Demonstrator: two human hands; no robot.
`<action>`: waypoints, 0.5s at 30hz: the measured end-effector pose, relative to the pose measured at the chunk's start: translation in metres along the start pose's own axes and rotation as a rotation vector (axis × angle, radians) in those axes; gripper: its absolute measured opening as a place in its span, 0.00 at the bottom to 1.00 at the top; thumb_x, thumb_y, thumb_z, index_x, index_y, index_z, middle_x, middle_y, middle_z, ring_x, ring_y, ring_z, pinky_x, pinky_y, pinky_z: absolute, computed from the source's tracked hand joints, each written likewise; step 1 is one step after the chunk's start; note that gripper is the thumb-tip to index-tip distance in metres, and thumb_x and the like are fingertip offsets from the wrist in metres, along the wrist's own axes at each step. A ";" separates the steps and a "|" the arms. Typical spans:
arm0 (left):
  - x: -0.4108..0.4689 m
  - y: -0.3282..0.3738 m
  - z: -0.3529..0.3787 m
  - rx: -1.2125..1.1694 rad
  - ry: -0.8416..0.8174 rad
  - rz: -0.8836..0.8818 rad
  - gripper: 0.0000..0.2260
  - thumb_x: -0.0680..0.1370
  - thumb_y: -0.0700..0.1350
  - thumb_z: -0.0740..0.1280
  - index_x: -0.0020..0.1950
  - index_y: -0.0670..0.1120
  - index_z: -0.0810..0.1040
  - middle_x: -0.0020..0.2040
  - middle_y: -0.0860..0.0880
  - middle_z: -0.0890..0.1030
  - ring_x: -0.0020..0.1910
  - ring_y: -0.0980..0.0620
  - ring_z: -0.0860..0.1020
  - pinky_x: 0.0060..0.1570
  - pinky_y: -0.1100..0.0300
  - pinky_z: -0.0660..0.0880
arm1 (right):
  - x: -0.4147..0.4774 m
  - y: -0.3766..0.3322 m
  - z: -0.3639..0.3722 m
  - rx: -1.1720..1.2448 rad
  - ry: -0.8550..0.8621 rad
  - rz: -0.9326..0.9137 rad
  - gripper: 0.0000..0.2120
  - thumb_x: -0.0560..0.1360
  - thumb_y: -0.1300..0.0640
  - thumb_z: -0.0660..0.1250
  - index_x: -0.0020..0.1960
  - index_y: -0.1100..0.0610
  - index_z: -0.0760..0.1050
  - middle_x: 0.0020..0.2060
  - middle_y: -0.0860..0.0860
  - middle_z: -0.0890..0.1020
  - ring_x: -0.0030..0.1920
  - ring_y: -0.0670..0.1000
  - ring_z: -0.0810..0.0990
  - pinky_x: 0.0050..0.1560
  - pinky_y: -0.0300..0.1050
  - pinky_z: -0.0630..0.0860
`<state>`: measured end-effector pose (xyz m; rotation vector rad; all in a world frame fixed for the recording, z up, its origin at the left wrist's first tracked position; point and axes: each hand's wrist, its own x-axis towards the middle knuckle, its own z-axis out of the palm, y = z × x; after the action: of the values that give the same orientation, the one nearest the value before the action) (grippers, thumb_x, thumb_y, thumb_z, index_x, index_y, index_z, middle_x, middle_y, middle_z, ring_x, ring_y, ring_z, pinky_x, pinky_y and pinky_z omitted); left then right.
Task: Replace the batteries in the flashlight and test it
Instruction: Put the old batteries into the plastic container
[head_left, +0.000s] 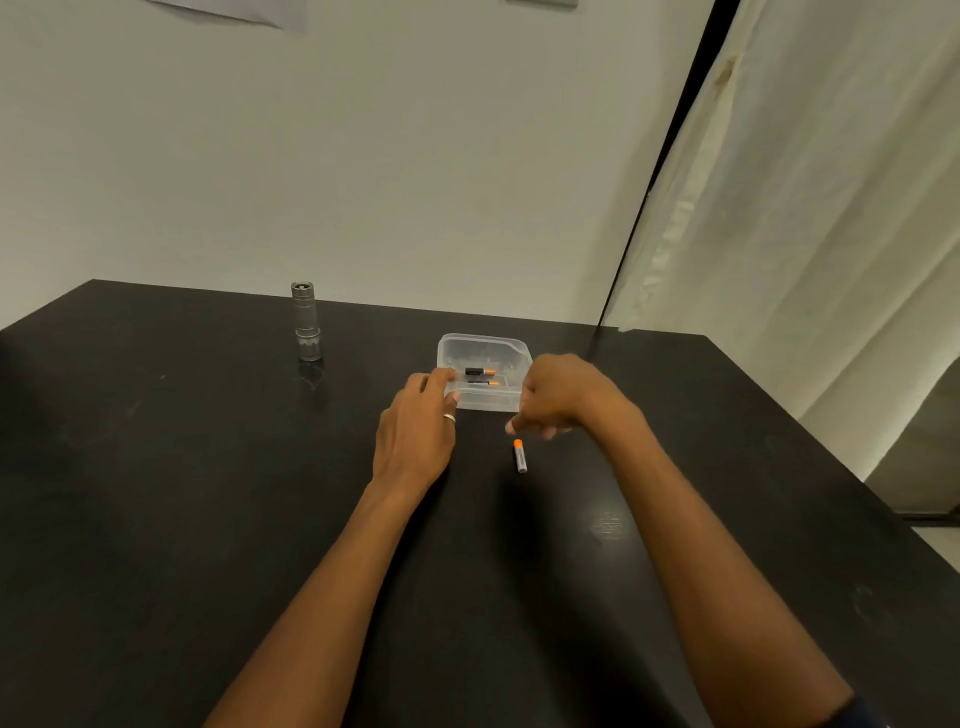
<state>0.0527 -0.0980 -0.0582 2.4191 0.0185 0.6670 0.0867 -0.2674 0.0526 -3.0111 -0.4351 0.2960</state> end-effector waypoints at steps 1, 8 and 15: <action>0.000 0.001 0.000 -0.001 0.000 -0.003 0.15 0.85 0.47 0.60 0.72 0.48 0.72 0.62 0.45 0.78 0.53 0.47 0.79 0.49 0.49 0.81 | -0.002 0.000 0.007 0.003 -0.030 0.016 0.16 0.72 0.47 0.77 0.35 0.56 0.80 0.29 0.50 0.85 0.30 0.47 0.83 0.44 0.45 0.83; -0.002 0.000 -0.001 -0.006 0.001 -0.006 0.15 0.85 0.47 0.60 0.71 0.48 0.72 0.62 0.44 0.77 0.52 0.46 0.79 0.48 0.47 0.80 | 0.001 -0.002 0.030 0.052 -0.012 -0.015 0.04 0.71 0.59 0.76 0.39 0.57 0.83 0.38 0.52 0.86 0.40 0.51 0.87 0.50 0.54 0.86; 0.001 -0.004 0.003 -0.011 -0.008 0.001 0.16 0.84 0.45 0.63 0.73 0.47 0.71 0.63 0.44 0.77 0.54 0.47 0.80 0.51 0.49 0.82 | 0.045 -0.008 -0.015 0.240 0.323 -0.179 0.11 0.73 0.64 0.72 0.41 0.47 0.81 0.42 0.45 0.84 0.47 0.50 0.83 0.53 0.50 0.82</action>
<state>0.0550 -0.0965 -0.0618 2.4117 0.0101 0.6568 0.1295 -0.2481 0.0600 -2.6928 -0.5845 -0.1401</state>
